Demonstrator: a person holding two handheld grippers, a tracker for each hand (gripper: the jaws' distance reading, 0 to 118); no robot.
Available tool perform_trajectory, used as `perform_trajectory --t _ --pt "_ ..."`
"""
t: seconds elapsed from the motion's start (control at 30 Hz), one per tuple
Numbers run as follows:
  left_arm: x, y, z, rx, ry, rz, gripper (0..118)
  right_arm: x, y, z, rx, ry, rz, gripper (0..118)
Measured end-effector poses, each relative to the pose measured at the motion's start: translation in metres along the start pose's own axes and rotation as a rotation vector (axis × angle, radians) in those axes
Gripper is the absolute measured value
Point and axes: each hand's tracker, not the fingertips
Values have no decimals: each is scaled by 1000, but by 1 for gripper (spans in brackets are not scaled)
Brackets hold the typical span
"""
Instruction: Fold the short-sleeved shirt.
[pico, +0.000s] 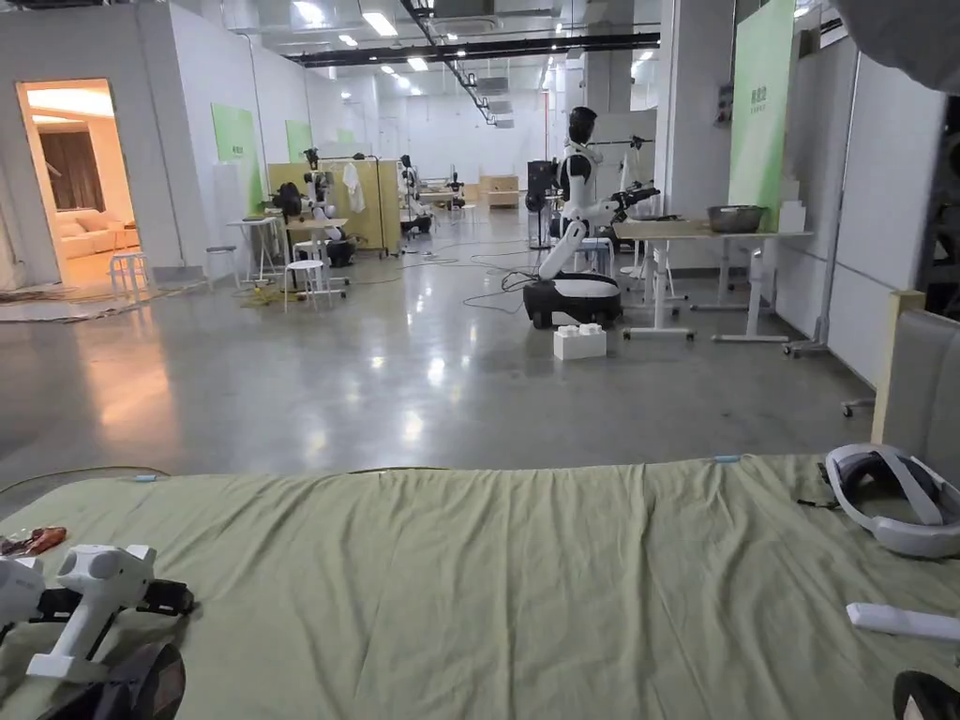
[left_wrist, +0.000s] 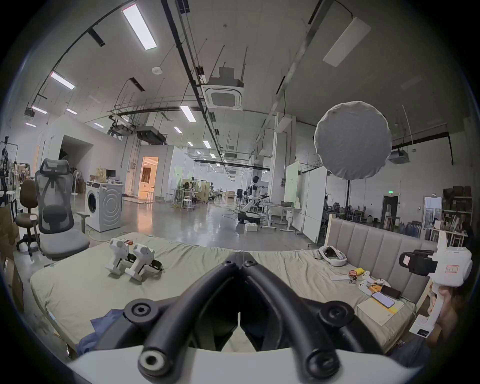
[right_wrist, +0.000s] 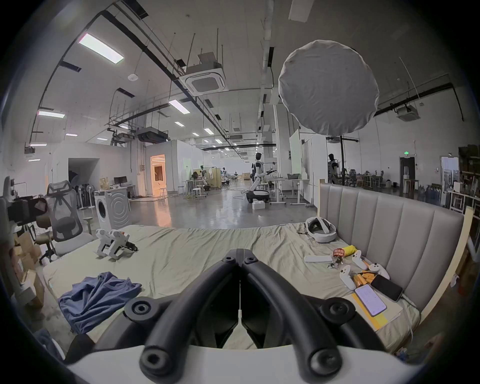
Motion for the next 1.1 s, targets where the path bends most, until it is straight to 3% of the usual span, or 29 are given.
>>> perform_trajectory --t 0.13,0.63,0.87,0.93,1.0,1.1 --pt "3 2 1 4 -4 -21 1 -5 3 0 1 -3 39 2" --pt "6 -3 0 -37 -30 -50 1 -1 2 -2 -20 23 19 2" --pt "-20 0 -4 -122 -38 2 3 -1 -5 1 -41 51 5 2" --pt "-36 -3 -6 -187 -10 -4 32 0 -11 0 -64 65 -8 2" --pt "-51 -10 -11 -261 11 -25 83 1 -19 -1 -88 69 -21 2" --pt "-74 -29 -21 -350 53 -36 84 3 -28 -5 -133 74 -50 2"
